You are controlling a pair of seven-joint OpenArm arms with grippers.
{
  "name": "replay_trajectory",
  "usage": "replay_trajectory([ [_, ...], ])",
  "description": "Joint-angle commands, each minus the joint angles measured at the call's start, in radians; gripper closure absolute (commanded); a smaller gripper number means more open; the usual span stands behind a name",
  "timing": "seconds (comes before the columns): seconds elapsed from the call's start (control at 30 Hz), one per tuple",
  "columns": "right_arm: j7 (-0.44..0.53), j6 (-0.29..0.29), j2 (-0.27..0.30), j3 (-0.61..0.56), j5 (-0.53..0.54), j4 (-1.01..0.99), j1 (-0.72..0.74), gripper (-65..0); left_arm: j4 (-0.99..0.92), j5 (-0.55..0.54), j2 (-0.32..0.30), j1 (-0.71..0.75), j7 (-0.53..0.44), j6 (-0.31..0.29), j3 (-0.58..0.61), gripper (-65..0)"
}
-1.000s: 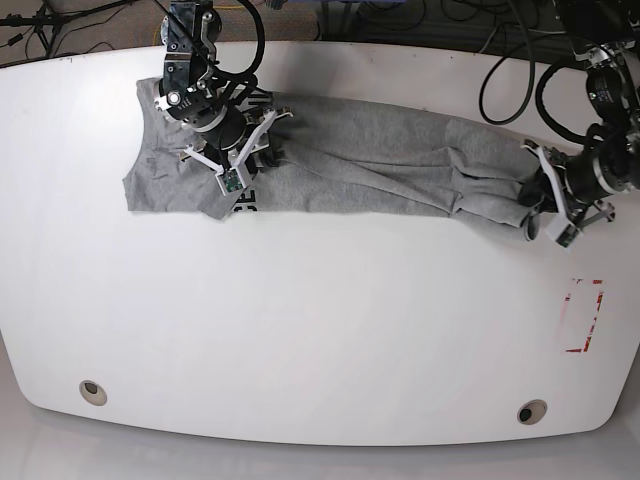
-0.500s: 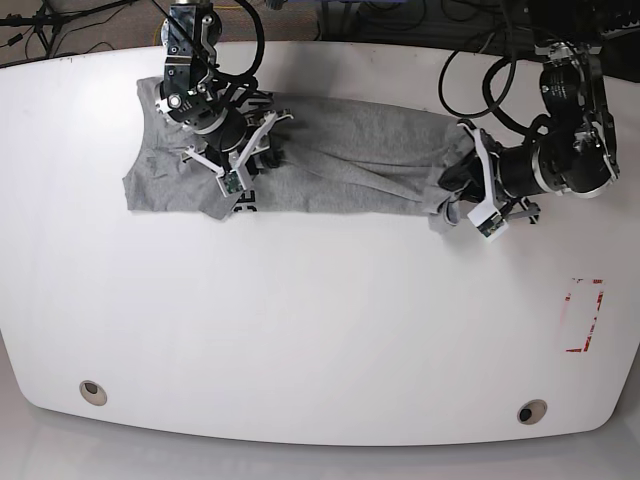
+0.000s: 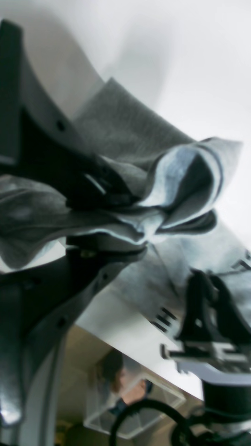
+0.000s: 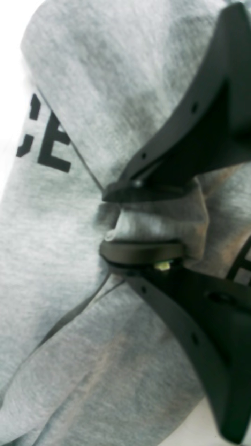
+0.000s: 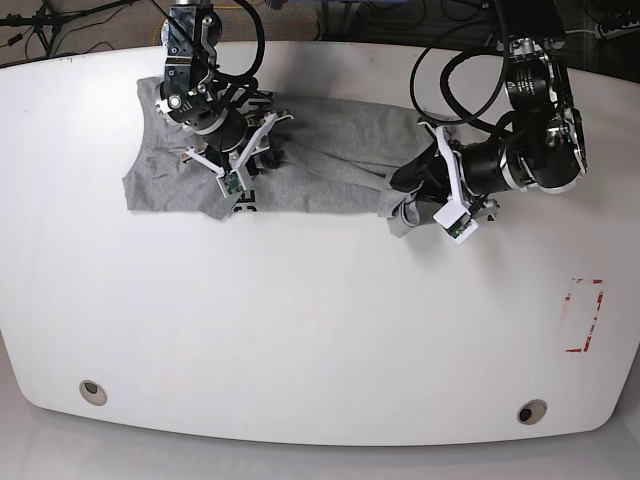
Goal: Fold the T-shirt properly
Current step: 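Lift the strip end with the left gripper and fold it toward the right gripper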
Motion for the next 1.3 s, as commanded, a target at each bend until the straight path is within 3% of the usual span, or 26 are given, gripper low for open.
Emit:
replay_trajectory([
  [0.0, 0.01, 0.001, 0.002, 0.0, 0.004, 0.013, 0.008, -16.6, 0.014, -0.025, 0.008, -0.013, -0.022, -0.001, 0.0, -6.9],
  [0.43, 0.01, 0.001, 0.002, 0.0, 0.004, 0.014, 0.008, -16.6, -0.08, -0.023, 0.01, -0.013, -0.022, 0.038, 0.046, -7.4],
  [0.53, 0.01, 0.001, 0.002, -0.001, 0.004, 0.014, 0.008, -16.6, -0.106, -0.023, 0.01, -0.014, -0.022, 0.038, 0.046, -11.9],
  [0.67, 0.01, 0.001, 0.002, -0.001, 0.004, 0.017, 0.008, -16.6, -0.131, -0.023, 0.013, -0.045, -0.022, 0.039, 0.048, -23.5],
  [0.9, 0.01, 0.001, 0.002, -0.001, -0.002, 0.016, 0.006, -16.6, -0.131, -0.068, 0.086, -0.071, -0.022, 0.079, 0.058, -38.8],
  [1.07, 0.01, 0.001, 0.002, -0.001, -0.002, 0.014, 0.008, -16.6, -0.131, -0.198, 0.106, -0.108, -0.022, 0.079, 0.112, -40.8],
  [1.27, 0.008, 0.001, 0.002, -0.004, -0.002, 0.014, 0.008, -16.6, -0.132, -0.226, 0.069, -0.128, -0.022, 0.079, 0.114, -40.8],
])
